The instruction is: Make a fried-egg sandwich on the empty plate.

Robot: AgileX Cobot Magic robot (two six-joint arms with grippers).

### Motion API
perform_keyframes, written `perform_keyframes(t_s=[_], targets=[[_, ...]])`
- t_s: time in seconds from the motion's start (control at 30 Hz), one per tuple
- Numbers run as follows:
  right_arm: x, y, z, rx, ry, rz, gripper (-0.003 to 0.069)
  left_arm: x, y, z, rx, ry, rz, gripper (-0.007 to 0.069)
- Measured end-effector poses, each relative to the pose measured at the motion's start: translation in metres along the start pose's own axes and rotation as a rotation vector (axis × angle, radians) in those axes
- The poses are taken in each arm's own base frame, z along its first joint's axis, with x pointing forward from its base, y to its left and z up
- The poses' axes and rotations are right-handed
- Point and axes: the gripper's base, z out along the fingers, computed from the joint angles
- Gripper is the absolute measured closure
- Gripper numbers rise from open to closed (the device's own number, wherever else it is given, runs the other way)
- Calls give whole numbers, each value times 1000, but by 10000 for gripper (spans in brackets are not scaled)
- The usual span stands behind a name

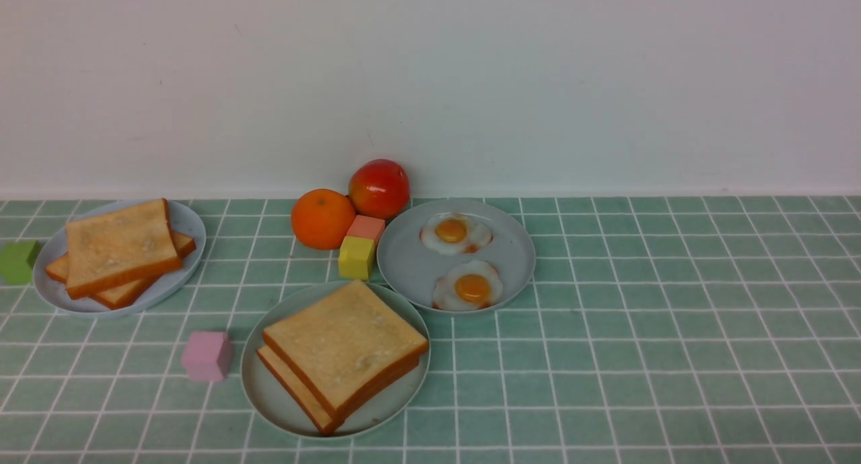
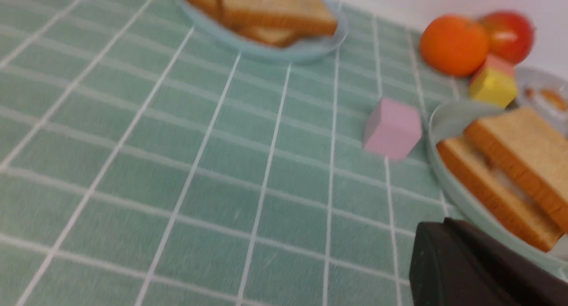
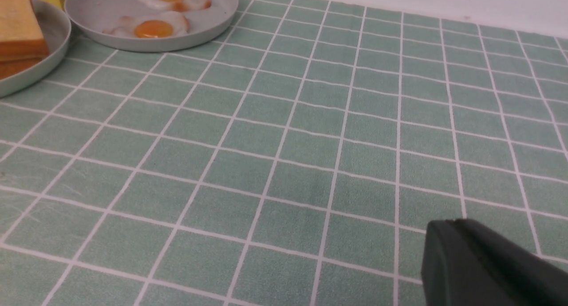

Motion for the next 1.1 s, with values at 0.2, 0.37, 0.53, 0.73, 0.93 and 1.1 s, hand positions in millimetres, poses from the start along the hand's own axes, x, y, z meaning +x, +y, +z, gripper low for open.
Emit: perform_keyframes(t_s=[0.2, 0.37, 0.53, 0.73, 0.93, 1.1], targets=[[0, 0, 0, 0, 0, 0, 634, -1, 0, 0, 2, -6, -1, 638], [0, 0, 0, 0, 0, 0, 628, 0, 0, 0, 3, -5, -6, 638], [0, 0, 0, 0, 0, 0, 620, 0, 0, 0, 3, -5, -6, 638], [0, 0, 0, 0, 0, 0, 612, 0, 0, 0, 4, -5, -7, 638], [0, 0, 0, 0, 0, 0, 604, 0, 0, 0, 4, -5, -7, 638], [0, 0, 0, 0, 0, 0, 599, 0, 0, 0, 4, -5, -7, 638]])
